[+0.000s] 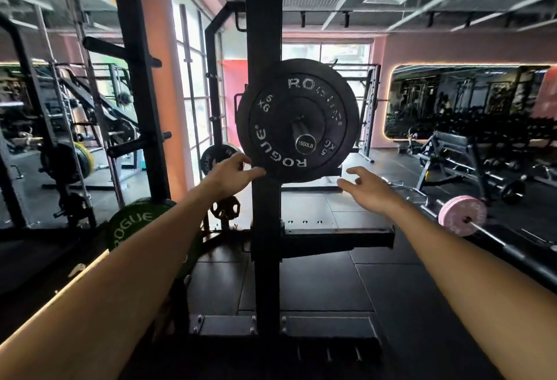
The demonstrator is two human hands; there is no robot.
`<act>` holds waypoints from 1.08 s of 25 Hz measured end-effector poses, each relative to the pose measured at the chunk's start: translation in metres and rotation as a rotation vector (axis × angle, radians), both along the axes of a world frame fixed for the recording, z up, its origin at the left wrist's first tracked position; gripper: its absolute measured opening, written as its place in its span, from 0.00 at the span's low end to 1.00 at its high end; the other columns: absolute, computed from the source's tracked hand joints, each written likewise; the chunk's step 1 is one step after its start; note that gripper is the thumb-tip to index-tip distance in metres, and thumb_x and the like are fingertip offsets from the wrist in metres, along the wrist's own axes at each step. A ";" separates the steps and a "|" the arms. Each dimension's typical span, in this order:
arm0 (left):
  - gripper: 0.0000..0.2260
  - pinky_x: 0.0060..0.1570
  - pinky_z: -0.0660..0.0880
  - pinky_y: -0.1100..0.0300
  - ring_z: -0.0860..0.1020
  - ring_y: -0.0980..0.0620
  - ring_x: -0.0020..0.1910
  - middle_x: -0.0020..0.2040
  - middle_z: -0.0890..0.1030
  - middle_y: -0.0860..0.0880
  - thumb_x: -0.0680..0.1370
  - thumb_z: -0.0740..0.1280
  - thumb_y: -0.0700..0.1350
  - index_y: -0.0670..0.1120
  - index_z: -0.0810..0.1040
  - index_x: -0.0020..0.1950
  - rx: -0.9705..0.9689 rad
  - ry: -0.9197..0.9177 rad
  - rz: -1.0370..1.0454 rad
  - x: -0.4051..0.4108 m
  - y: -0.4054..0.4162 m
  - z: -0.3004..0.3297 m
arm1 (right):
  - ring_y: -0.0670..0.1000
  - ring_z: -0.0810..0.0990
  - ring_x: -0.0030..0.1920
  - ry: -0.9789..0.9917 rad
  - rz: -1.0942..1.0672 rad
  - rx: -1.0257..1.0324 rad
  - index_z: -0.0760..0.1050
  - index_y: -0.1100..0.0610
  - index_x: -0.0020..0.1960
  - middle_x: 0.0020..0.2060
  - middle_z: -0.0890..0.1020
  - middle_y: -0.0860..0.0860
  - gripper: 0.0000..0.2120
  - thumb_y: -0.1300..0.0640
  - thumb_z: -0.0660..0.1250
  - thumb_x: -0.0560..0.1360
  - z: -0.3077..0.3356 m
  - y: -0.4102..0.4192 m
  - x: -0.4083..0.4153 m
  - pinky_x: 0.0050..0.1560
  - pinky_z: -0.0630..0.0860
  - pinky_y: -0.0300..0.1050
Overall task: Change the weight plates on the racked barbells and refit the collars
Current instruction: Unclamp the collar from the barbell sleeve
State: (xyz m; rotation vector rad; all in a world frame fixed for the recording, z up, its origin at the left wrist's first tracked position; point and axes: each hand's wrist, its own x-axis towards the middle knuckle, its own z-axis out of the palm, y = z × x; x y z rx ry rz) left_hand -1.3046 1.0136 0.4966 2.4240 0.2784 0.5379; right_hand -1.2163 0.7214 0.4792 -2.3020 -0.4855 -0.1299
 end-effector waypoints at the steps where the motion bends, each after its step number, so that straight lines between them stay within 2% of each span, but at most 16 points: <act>1: 0.25 0.58 0.72 0.51 0.76 0.46 0.57 0.60 0.78 0.48 0.69 0.65 0.68 0.56 0.74 0.61 -0.009 -0.019 -0.001 0.004 0.000 0.010 | 0.56 0.72 0.67 -0.018 -0.006 0.012 0.65 0.50 0.73 0.68 0.73 0.55 0.26 0.42 0.61 0.78 0.010 -0.001 0.002 0.59 0.65 0.43; 4: 0.21 0.59 0.73 0.49 0.76 0.47 0.55 0.56 0.79 0.49 0.71 0.66 0.66 0.55 0.75 0.57 -0.034 -0.069 -0.023 0.018 -0.003 0.035 | 0.56 0.74 0.63 -0.054 -0.023 0.043 0.66 0.51 0.72 0.64 0.76 0.56 0.25 0.42 0.61 0.78 0.038 -0.003 0.010 0.56 0.68 0.44; 7: 0.21 0.58 0.73 0.48 0.76 0.47 0.53 0.53 0.79 0.50 0.72 0.65 0.65 0.54 0.75 0.58 -0.031 -0.089 -0.033 0.039 -0.001 0.050 | 0.56 0.73 0.64 -0.112 -0.029 0.041 0.66 0.53 0.71 0.65 0.75 0.55 0.25 0.43 0.62 0.78 0.059 -0.001 0.030 0.59 0.68 0.46; 12: 0.23 0.62 0.72 0.48 0.76 0.47 0.56 0.56 0.79 0.49 0.72 0.66 0.65 0.53 0.75 0.61 -0.062 -0.134 -0.042 0.080 0.010 0.062 | 0.55 0.75 0.62 -0.151 -0.023 0.034 0.67 0.51 0.71 0.63 0.76 0.52 0.26 0.41 0.62 0.77 0.078 0.014 0.084 0.55 0.68 0.44; 15: 0.23 0.62 0.71 0.47 0.75 0.47 0.58 0.58 0.78 0.49 0.73 0.65 0.64 0.53 0.75 0.62 -0.048 -0.148 -0.029 0.114 0.016 0.072 | 0.54 0.75 0.62 -0.155 -0.004 0.058 0.68 0.51 0.70 0.64 0.77 0.52 0.26 0.41 0.63 0.76 0.085 0.026 0.126 0.58 0.69 0.44; 18: 0.23 0.60 0.72 0.49 0.75 0.47 0.57 0.57 0.78 0.49 0.70 0.63 0.66 0.54 0.75 0.59 -0.071 -0.165 -0.004 0.152 0.022 0.083 | 0.54 0.74 0.64 -0.174 0.018 0.045 0.67 0.51 0.72 0.65 0.75 0.53 0.26 0.42 0.63 0.77 0.095 0.037 0.162 0.59 0.67 0.43; 21: 0.18 0.59 0.71 0.51 0.75 0.46 0.57 0.56 0.77 0.48 0.76 0.61 0.62 0.51 0.75 0.58 -0.074 -0.192 0.030 0.196 0.027 0.084 | 0.54 0.74 0.65 -0.198 0.035 0.011 0.67 0.51 0.72 0.67 0.75 0.53 0.26 0.42 0.62 0.77 0.102 0.051 0.205 0.56 0.65 0.40; 24: 0.17 0.54 0.69 0.54 0.74 0.46 0.56 0.55 0.76 0.49 0.79 0.59 0.59 0.50 0.75 0.60 -0.062 -0.189 0.058 0.234 0.038 0.074 | 0.54 0.73 0.65 -0.218 0.042 -0.045 0.70 0.52 0.69 0.65 0.76 0.53 0.24 0.41 0.61 0.78 0.105 0.072 0.241 0.58 0.66 0.42; 27: 0.18 0.52 0.68 0.55 0.76 0.44 0.56 0.55 0.79 0.46 0.80 0.58 0.56 0.45 0.77 0.61 -0.037 -0.171 0.072 0.268 0.053 0.067 | 0.56 0.74 0.64 -0.241 0.039 -0.103 0.75 0.54 0.63 0.61 0.79 0.54 0.20 0.43 0.60 0.78 0.103 0.094 0.270 0.60 0.68 0.45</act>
